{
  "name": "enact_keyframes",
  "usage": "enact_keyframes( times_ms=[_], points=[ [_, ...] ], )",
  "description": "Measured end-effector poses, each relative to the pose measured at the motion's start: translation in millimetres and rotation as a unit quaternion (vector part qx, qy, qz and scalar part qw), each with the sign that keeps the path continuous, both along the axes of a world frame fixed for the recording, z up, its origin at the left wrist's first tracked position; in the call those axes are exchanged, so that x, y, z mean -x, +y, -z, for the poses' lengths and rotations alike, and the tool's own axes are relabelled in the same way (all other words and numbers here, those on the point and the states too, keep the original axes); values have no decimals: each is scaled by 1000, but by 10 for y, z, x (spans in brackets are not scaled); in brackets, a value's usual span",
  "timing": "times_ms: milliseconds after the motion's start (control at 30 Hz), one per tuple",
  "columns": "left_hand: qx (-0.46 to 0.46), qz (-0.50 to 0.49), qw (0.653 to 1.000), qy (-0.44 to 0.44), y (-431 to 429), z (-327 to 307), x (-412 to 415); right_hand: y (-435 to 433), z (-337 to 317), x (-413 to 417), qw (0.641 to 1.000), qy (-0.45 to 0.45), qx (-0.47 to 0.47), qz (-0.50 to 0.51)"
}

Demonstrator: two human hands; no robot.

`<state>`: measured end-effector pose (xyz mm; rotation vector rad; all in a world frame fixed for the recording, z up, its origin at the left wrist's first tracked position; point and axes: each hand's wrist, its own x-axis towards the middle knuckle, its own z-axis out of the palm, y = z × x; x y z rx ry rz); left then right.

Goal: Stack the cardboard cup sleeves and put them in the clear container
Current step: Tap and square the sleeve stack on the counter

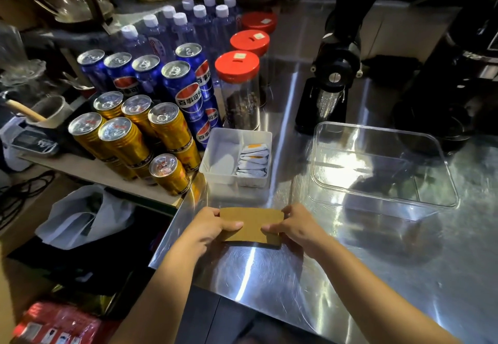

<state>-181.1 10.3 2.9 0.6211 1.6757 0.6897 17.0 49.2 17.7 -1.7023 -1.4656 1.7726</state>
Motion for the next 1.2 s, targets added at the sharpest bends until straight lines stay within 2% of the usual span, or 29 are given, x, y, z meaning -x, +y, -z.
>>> enact_keyframes(
  times_ms=[100,267,333,433,533,633,733,800,867,1033,1133,1200],
  points=[
    [-56,13,998,-4,-61,-30,-3,-30,-13,-48,996,85,26,-7],
    [-207,24,973,94,-135,29,-155,-48,6,-113,992,101,-81,8],
    [-239,10,963,126,-142,63,-219,-38,14,-138,988,86,-129,5],
    [-272,17,950,154,-136,127,-253,-11,88,-172,979,19,-198,-37],
    [-275,22,957,90,-134,190,-222,-36,145,-192,978,29,-199,-64],
    [-284,10,958,-40,-172,195,-209,-90,190,-169,978,145,-146,-39],
    [-283,-8,946,-157,-195,201,-261,-124,236,-110,972,210,-103,-1],
    [-278,-36,938,-202,-188,209,-311,-159,251,-51,965,247,-76,35],
    [-282,-77,935,-203,-172,218,-383,-182,272,14,959,259,-87,81],
    [-291,-176,927,-155,-145,230,-555,-174,326,182,950,199,-155,185],
    [-309,-203,921,-121,-134,223,-604,-138,342,205,949,176,-178,193],
    [-314,-206,918,-130,-123,225,-612,-129,360,197,953,176,-169,179]
  ],
)
